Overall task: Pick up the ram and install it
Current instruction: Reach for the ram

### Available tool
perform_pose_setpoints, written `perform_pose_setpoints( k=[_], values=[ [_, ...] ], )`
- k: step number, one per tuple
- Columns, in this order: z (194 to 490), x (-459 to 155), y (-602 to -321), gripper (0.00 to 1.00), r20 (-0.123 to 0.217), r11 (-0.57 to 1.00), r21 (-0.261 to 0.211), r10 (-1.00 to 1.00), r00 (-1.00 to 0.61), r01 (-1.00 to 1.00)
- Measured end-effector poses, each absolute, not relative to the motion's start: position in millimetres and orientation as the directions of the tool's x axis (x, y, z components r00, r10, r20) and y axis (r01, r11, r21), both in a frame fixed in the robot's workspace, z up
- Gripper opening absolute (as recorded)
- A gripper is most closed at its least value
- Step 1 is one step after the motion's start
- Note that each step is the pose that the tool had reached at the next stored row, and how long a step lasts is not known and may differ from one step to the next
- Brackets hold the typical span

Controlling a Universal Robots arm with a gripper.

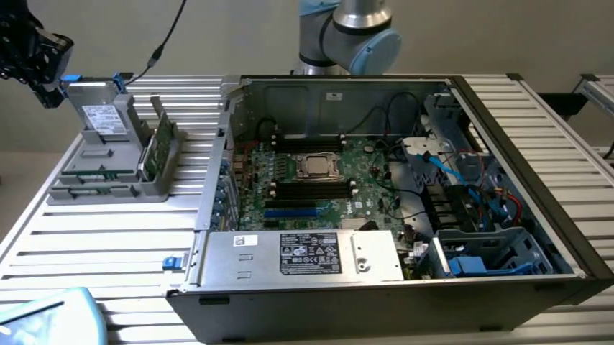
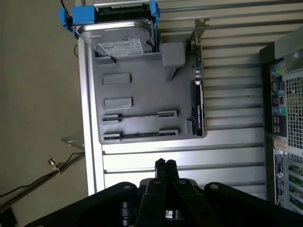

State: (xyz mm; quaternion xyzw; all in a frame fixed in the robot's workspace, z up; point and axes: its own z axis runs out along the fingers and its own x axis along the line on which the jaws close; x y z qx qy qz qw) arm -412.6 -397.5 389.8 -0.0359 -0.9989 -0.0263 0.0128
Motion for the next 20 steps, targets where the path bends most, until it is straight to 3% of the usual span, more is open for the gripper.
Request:
perform_pose_setpoints(
  k=[20],
  values=[
    [380.4,-419.9,-397.4,0.11,0.043,0.996,0.052,0.071,-0.997,0.073]
  ],
)
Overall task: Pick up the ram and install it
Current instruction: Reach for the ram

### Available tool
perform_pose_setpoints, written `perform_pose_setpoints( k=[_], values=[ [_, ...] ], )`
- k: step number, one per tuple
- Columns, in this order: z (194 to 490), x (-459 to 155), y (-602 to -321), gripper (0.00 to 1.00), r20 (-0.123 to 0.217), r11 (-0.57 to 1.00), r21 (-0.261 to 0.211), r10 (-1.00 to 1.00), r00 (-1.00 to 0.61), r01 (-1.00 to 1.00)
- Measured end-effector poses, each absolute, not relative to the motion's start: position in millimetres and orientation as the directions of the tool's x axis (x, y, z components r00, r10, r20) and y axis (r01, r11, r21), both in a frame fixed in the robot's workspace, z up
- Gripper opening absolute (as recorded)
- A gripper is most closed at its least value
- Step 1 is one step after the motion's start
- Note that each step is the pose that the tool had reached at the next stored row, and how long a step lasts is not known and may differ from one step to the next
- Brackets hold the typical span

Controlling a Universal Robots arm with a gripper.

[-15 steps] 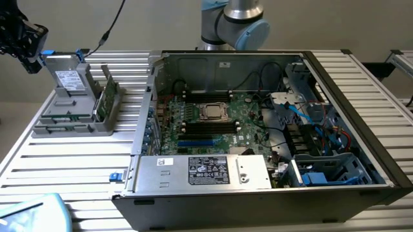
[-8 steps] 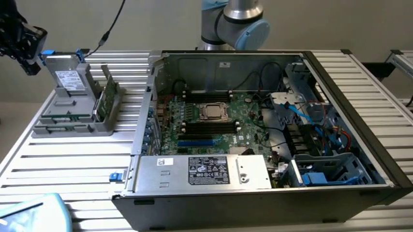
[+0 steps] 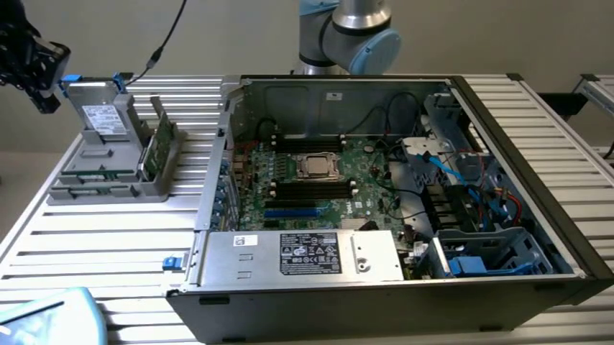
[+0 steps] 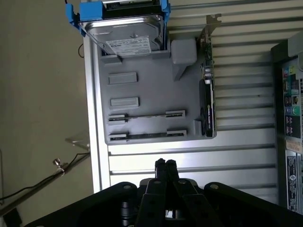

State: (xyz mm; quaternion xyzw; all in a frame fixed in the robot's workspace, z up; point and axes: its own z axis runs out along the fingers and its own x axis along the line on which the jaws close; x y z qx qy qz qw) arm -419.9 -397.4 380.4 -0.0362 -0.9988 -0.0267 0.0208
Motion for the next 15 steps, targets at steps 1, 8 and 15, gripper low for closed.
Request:
perform_pose_setpoints(
  k=[1,8,15],
  values=[
    [380,-420,-397,0.11,0.044,0.996,0.052,0.071,-0.996,0.073],
    [376,-420,-397,0.11,0.047,0.996,0.052,0.071,-0.996,0.073],
    [369,-420,-397,0.11,0.051,0.996,0.053,0.07,-0.996,0.073]
  ],
)
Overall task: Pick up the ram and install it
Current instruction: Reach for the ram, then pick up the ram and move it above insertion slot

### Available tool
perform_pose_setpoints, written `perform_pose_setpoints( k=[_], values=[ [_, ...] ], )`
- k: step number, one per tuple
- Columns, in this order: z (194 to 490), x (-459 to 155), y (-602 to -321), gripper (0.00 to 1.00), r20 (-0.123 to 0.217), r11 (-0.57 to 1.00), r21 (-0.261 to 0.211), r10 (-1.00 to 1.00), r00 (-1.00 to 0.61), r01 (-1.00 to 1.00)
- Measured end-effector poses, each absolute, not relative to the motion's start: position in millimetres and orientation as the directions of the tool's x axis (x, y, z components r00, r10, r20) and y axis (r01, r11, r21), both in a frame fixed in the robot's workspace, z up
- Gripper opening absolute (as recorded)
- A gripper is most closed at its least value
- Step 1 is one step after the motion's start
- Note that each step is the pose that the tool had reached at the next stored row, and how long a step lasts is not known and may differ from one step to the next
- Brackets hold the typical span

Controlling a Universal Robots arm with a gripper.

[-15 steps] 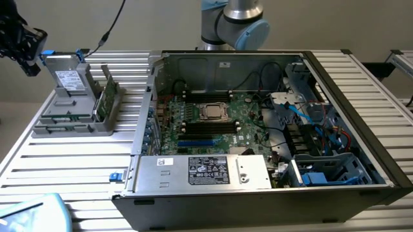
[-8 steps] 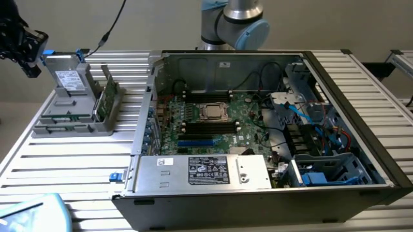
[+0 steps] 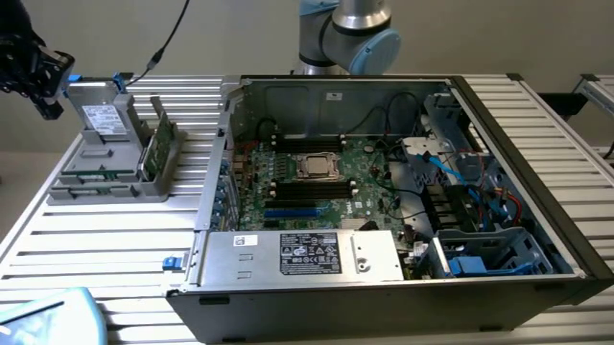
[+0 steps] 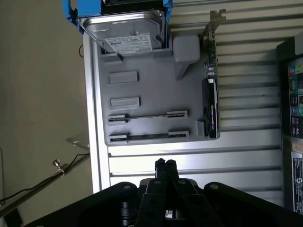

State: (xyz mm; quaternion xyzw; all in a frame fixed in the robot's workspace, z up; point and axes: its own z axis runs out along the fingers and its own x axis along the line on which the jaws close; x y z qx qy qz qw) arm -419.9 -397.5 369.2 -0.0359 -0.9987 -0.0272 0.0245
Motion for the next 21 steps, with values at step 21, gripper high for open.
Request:
perform_pose_setpoints(
  k=[21],
  values=[
    [366.5,-419.9,-397.5,0.11,0.053,0.997,0.053,0.056,-0.997,0.059]
  ],
)
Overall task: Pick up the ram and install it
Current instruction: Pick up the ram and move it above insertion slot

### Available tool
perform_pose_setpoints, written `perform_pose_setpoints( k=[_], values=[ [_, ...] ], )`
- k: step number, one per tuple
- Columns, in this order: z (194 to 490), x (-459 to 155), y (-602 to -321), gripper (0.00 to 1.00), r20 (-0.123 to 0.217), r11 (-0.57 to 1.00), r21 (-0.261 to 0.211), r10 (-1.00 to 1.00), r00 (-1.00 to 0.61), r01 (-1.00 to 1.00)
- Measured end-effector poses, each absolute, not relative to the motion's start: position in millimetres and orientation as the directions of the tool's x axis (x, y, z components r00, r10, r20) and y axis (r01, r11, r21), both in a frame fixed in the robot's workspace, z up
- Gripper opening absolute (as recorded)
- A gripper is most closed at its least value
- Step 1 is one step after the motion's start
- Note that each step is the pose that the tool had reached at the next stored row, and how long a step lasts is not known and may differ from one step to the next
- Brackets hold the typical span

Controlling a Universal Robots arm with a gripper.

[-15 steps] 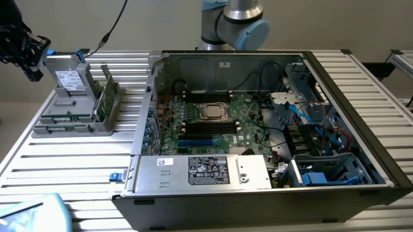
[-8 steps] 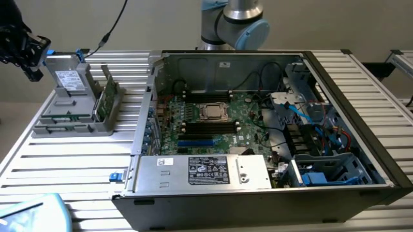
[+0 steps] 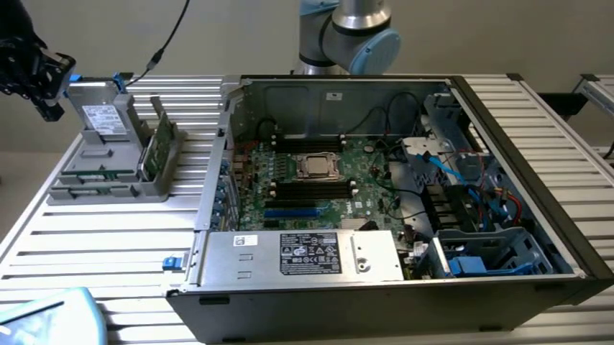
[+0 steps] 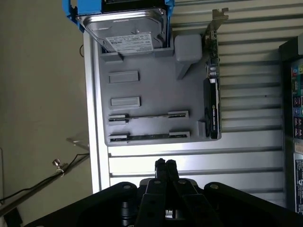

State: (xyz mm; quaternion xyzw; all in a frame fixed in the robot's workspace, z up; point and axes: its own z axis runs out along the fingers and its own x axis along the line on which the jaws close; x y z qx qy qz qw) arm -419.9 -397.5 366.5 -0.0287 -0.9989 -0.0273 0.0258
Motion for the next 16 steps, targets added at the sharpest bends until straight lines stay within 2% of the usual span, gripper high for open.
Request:
perform_pose_setpoints(
  k=[16],
  values=[
    [365.1,-419.9,-397.5,0.11,0.053,0.975,0.055,-0.217,-0.975,-0.214]
  ],
)
